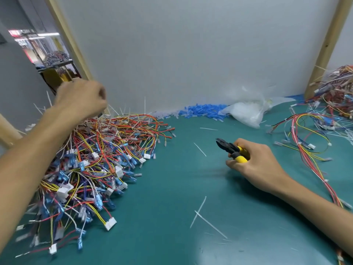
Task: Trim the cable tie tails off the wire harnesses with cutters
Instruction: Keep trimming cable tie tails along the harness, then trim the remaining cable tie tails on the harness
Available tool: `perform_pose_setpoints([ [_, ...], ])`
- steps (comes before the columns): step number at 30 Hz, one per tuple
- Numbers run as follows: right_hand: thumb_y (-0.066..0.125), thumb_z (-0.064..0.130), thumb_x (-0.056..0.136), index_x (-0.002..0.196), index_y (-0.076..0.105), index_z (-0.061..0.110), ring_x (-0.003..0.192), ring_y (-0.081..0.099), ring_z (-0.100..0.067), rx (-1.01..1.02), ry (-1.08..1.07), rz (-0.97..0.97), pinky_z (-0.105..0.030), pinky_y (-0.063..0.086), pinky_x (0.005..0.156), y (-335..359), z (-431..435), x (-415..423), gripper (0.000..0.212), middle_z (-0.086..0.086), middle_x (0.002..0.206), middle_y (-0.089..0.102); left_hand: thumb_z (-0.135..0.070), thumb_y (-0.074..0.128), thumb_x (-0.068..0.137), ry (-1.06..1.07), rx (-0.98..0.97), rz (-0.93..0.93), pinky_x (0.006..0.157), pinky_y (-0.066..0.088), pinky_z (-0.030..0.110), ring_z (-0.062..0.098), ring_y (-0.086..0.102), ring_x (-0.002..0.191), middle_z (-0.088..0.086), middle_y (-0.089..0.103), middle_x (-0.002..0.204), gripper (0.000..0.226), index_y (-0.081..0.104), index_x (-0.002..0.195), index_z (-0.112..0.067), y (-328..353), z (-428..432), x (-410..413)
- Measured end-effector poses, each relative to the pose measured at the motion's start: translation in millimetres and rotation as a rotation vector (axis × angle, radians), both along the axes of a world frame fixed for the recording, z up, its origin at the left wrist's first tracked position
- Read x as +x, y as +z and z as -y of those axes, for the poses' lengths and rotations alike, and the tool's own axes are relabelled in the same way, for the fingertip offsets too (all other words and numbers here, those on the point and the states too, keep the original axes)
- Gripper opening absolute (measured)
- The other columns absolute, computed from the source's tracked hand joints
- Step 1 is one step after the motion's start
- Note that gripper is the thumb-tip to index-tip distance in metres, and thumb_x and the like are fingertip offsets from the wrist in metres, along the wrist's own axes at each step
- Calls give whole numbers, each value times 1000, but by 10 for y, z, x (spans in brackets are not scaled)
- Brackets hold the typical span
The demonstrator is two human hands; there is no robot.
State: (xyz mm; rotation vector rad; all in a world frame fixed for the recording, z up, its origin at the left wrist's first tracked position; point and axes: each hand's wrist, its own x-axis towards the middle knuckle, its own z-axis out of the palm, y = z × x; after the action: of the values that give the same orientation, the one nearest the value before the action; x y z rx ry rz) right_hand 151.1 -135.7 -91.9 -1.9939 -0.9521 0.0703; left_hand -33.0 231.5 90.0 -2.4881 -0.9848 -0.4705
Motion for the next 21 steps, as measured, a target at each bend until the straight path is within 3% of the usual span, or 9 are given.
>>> perform_pose_setpoints([
  [2,81,15,84,74,54,22,59,43,-11,-1,3,5,-25,34,54,0,5,1,29,-2,65,59,-15,58,93,-27,-234,-59,82,53,41,29,61,90,6,70,100,18,73,96,-24,72,-88,269],
  [4,81,15,84,74,55,22,59,45,-13,0,16,0,-26,36,54,17,16,-4,28,-2,67,60,-8,54,96,-24,-383,-149,88,55,40,34,64,102,13,73,114,26,76,109,-13,10,-210,510],
  [6,81,14,84,77,56,18,68,55,-26,-11,27,-12,-39,47,63,36,30,-2,26,-5,73,67,-2,50,97,28,-488,-246,95,53,40,35,63,112,17,71,123,32,72,120,-3,-177,-315,644],
  [8,81,13,84,81,58,12,78,60,-38,-4,32,-32,-48,52,73,57,58,4,24,-16,83,71,-2,51,98,69,-530,-339,92,52,37,32,65,109,18,71,123,31,72,121,-1,-416,-388,695],
  [10,81,13,84,82,58,11,80,60,-38,4,42,-37,-50,52,74,63,68,10,23,-17,85,71,-7,56,94,83,-505,-377,86,54,37,31,68,101,18,75,110,24,76,107,-1,-581,-422,693],
  [12,81,13,84,82,59,11,75,57,-36,10,48,-47,-47,50,69,58,69,28,22,-17,83,70,-13,59,90,81,-482,-330,78,54,36,33,67,92,17,72,95,17,71,86,-4,-604,-393,718],
  [14,81,14,84,82,60,13,66,49,-24,9,62,-43,-40,43,62,44,62,38,21,-14,78,66,-20,64,87,76,-541,-244,73,48,34,32,63,86,17,69,96,17,68,78,-7,-541,-347,759],
  [18,83,16,82,80,62,19,60,44,-11,-1,82,-27,-31,37,58,42,56,30,21,-7,73,64,-16,55,97,-60,-876,93,87,48,37,36,59,105,17,60,110,22,70,89,-2,-368,-315,825],
  [21,83,16,83,82,63,19,62,45,-12,-10,79,-31,-30,37,58,45,52,19,20,-9,75,66,-28,56,104,-111,-975,87,88,42,35,26,57,96,13,66,109,32,72,95,-1,-238,-220,855],
])
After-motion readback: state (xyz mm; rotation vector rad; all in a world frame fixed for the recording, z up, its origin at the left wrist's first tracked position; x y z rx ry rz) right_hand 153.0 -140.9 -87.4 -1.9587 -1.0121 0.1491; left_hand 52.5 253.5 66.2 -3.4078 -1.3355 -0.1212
